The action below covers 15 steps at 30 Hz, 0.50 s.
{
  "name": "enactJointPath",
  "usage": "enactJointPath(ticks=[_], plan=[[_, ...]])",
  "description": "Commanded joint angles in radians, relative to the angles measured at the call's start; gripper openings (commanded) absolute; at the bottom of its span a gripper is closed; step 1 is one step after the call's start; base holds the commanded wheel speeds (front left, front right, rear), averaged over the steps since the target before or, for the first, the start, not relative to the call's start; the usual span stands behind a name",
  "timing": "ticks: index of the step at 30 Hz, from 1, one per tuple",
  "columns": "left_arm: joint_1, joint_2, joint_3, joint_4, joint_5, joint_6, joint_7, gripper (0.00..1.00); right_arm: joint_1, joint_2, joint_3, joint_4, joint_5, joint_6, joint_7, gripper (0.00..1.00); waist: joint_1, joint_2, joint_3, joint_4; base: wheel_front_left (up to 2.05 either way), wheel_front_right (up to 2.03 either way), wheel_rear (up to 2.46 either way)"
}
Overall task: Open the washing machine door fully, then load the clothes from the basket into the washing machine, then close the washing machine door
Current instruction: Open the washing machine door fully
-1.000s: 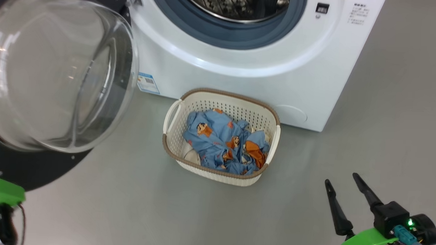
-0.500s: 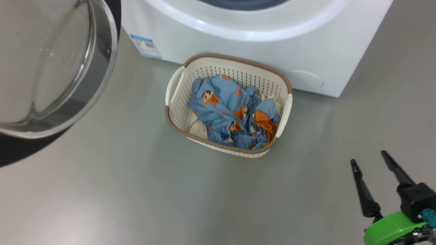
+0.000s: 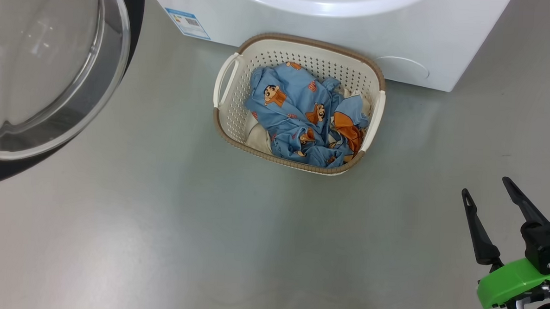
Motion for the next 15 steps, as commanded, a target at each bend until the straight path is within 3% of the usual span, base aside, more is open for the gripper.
enactJointPath(ticks=[1, 15], plan=[[-0.014, 0.077, 0.035, -0.011, 0.016, -0.008, -0.002, 0.0, 0.004, -0.006, 0.023, -0.031, 0.0, 0.002, 0.002, 1.0, 0.0, 0.0, 0.0, 0.001, 0.0, 0.0, 0.0], [0.004, 0.043, 0.086, -0.001, 0.092, -0.062, -0.002, 0.0, -0.015, 0.028, 0.045, 0.015, 0.003, 0.002, -0.029, 1.0, 0.0, 0.0, -0.05, -0.013, 0.0, 0.0, 0.0]])
